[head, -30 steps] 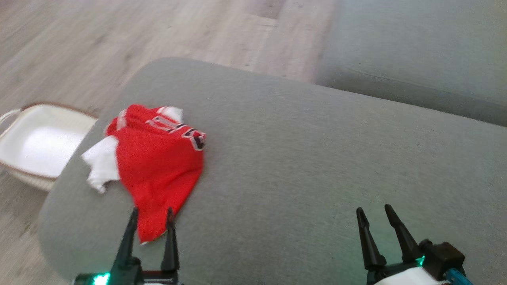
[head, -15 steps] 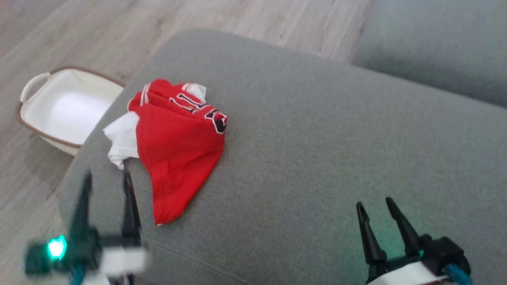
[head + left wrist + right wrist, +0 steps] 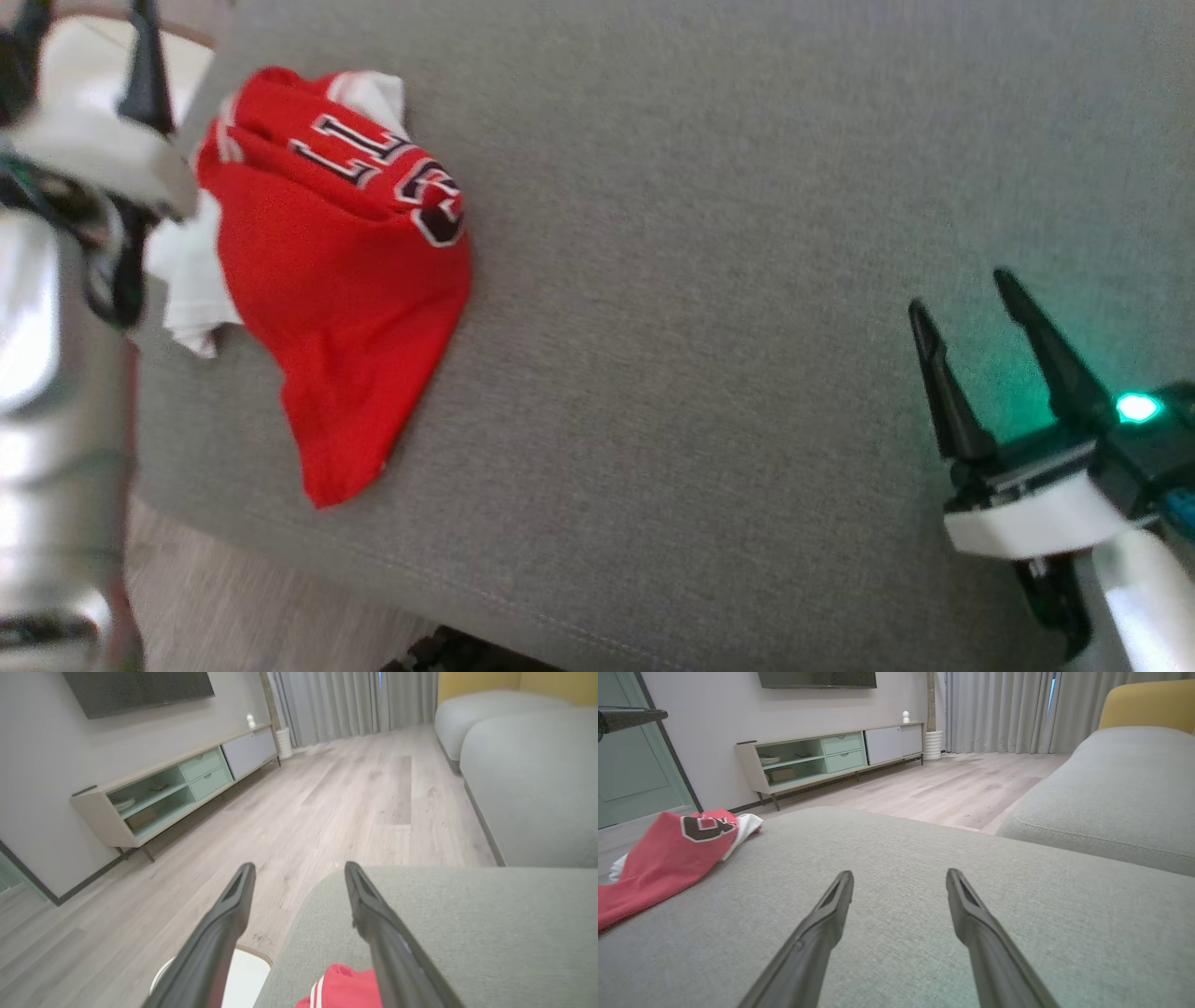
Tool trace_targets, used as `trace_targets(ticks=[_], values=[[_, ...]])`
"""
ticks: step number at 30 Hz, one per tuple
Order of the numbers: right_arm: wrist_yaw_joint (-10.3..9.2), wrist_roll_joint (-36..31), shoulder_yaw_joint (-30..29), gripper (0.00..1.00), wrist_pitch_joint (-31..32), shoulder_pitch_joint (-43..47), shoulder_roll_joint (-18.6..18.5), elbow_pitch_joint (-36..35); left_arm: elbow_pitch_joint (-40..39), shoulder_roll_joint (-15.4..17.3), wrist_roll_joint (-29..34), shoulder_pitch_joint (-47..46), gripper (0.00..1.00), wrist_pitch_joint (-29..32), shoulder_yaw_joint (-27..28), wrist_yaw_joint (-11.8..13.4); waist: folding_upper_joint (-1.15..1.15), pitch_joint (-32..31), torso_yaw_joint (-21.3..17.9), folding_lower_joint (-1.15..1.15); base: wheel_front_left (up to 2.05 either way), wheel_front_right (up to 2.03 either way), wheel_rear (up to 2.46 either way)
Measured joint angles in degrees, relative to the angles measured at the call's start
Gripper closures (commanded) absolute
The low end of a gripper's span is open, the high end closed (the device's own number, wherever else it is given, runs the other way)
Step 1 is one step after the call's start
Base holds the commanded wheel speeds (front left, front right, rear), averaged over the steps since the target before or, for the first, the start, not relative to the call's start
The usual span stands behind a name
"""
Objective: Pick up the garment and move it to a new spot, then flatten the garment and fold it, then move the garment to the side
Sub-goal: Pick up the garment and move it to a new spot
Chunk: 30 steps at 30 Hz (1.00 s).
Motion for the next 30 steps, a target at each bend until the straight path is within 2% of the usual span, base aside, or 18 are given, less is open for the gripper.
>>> trace_targets(ticks=[4, 9, 14, 15, 16, 19, 23, 26, 30], values=[[0.0, 0.0, 0.99, 0.0, -0.01, -2.71, -1.78, -2.22, 11.04, 1.88, -2.25, -7.83, 0.0, 7.45, 0.62, -0.93, 0.0, 4.52, -2.02, 0.0, 0.0, 0.0, 0.0], [0.0, 0.0, 1.18, 0.0, -0.09, -3.49, -2.22, -3.61, 22.02, 2.89, -5.71, -10.38, 0.0, 15.26, 1.03, -1.55, 0.0, 7.87, -5.7, -0.02, 0.0, 0.0, 0.0], [0.0, 0.0, 0.71, 0.0, -0.33, -3.64, -2.41, -5.06, 27.41, 3.3, -7.9, -10.93, 0.0, 15.01, 1.98, -1.99, 0.0, 10.81, -8.13, -0.02, 0.0, 0.0, 0.0], [0.0, -0.01, 0.65, 0.0, -0.33, -3.77, -2.42, -5.49, 28.11, 3.25, -8.91, -11.29, 0.27, 14.35, 2.46, -1.99, 0.0, 11.35, -8.45, -0.02, 0.0, 0.0, 0.0], [0.0, -0.11, 0.62, 0.0, -0.37, -3.91, -2.42, -5.82, 28.52, 3.24, -9.56, -11.63, 1.0, 13.32, 2.54, -2.0, 0.0, 11.8, -8.7, -0.03, 0.0, 0.0, 0.0], [0.0, -0.49, 0.43, 0.0, -0.56, -4.32, -2.42, -6.22, 28.15, 3.28, -9.64, -12.57, 1.0, 5.11, 2.46, -2.0, 0.0, 12.57, -9.07, -0.02, 0.0, 0.0, 0.0], [0.0, -0.49, 0.65, 0.0, -0.56, -4.48, -2.27, -5.16, 25.52, 4.57, -6.17, -16.09, 1.0, -6.64, 0.46, -2.0, 0.0, 11.13, -9.0, -0.03, 0.0, 0.0, 0.0], [0.0, -0.4, 1.41, 0.0, -0.54, -4.59, -1.44, -3.37, 23.62, 5.73, -3.36, -20.37, 1.0, -11.14, -2.19, -2.0, 0.0, 8.86, -9.08, -0.03, 0.0, 0.0, 0.0], [0.0, 0.67, 2.94, 0.0, -0.48, -4.59, 1.58, -1.66, 20.13, 6.19, -0.47, -24.87, 1.0, -13.16, -6.75, -2.01, 0.0, 4.55, -9.75, -0.03, 0.0, 0.0, 0.0]])
